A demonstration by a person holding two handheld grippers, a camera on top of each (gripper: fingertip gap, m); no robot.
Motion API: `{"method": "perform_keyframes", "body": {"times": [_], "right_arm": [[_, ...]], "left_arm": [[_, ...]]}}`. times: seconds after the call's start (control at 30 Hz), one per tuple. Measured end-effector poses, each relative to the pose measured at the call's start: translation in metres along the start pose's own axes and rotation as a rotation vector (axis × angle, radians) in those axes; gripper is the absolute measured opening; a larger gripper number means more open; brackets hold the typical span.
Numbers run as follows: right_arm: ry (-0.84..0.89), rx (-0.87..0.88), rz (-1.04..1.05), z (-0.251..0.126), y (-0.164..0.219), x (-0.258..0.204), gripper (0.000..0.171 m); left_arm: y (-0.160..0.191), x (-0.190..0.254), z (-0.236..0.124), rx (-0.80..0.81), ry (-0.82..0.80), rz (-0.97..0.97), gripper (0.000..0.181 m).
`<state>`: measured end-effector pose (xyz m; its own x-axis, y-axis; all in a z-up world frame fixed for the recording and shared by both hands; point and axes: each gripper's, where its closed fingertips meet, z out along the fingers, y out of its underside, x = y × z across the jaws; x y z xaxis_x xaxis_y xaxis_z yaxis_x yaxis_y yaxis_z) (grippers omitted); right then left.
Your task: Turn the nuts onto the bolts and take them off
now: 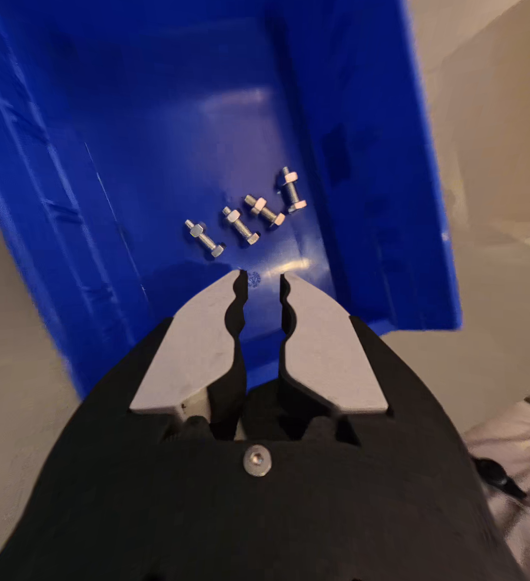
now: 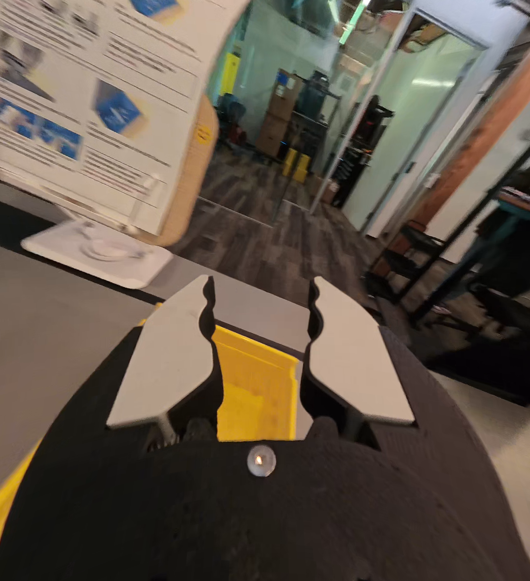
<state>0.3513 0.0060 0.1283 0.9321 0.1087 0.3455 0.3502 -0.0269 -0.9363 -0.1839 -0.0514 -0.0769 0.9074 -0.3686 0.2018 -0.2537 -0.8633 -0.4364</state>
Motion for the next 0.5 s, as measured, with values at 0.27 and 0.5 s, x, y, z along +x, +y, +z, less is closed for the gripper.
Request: {"method": "perform_keyframes", "body": {"times": [0.27,0.5], "right_arm": [[-0.324,0.163,0.048,-0.002,-0.05,-0.08,0.055],[-0.452,0.13,0.079,0.0,-0.037,-0.094,0.045]], "left_arm": [[-0.004,-0.044,0.056,-0.109,-0.223,-0.168,0.031],[0.01,-0.057,0.071,-0.272,-0.292,-0.143,0.011]]}}
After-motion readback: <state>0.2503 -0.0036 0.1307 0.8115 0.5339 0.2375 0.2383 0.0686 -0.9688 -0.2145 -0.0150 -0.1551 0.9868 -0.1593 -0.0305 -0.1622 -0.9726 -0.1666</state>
